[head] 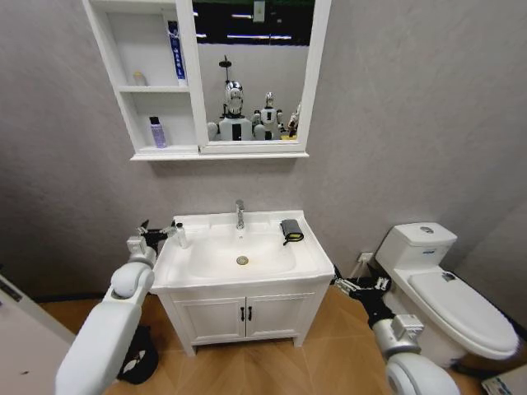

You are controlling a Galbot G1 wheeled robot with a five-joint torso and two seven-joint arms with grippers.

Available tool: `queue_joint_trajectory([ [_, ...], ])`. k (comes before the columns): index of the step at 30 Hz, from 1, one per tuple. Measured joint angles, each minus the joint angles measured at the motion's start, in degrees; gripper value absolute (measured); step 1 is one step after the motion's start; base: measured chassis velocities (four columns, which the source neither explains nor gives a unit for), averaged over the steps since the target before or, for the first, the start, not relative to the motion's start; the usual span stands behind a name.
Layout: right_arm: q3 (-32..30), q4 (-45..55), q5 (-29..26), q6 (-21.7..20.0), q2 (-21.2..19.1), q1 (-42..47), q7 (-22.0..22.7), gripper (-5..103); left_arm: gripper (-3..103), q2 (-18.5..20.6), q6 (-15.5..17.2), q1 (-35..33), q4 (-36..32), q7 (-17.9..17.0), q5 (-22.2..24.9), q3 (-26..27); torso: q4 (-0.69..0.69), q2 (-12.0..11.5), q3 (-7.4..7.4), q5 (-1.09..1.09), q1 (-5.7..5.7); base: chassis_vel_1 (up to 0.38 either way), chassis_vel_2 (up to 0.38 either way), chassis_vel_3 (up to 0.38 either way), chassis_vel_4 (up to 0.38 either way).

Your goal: Move facial cleanser and shampoo from washbasin to cabinet, then wipe washbasin with towel.

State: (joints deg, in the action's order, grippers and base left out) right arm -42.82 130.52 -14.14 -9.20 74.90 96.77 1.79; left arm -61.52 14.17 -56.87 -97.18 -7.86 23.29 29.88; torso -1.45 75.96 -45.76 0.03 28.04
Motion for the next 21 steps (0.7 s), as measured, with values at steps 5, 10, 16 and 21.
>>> queue_joint_trajectory([
  [5,0.15,-0.36,0.05,0.46,0.23,-0.03,-0.39,100,100,-0.80,-0.32,-1.24,1.00,1.74,-2.17,-0.31,0.00,0.00,0.00,-0.01,0.00,0.000,0.000,0.000,0.000],
  [10,-0.42,-0.50,-0.20,0.90,0.24,-0.18,-0.79,100,100,-3.13,-1.00,-0.09,5.05,2.19,-4.89,-2.20,-0.01,0.00,-0.01,-0.03,0.00,0.000,0.000,0.000,0.000],
  [16,-1.06,-0.51,-0.73,1.40,0.30,-0.14,-0.84,100,100,-5.62,-4.28,3.82,11.54,2.76,-7.95,-3.29,-0.01,-0.01,-0.01,-0.02,0.00,0.000,0.000,0.000,0.000],
  [21,-1.46,-0.67,-0.90,1.58,0.33,-0.25,-0.86,100,100,-7.37,-5.46,5.60,14.47,2.77,-9.05,-3.57,-0.02,-0.01,-0.01,-0.02,0.00,0.000,0.000,0.000,0.000],
])
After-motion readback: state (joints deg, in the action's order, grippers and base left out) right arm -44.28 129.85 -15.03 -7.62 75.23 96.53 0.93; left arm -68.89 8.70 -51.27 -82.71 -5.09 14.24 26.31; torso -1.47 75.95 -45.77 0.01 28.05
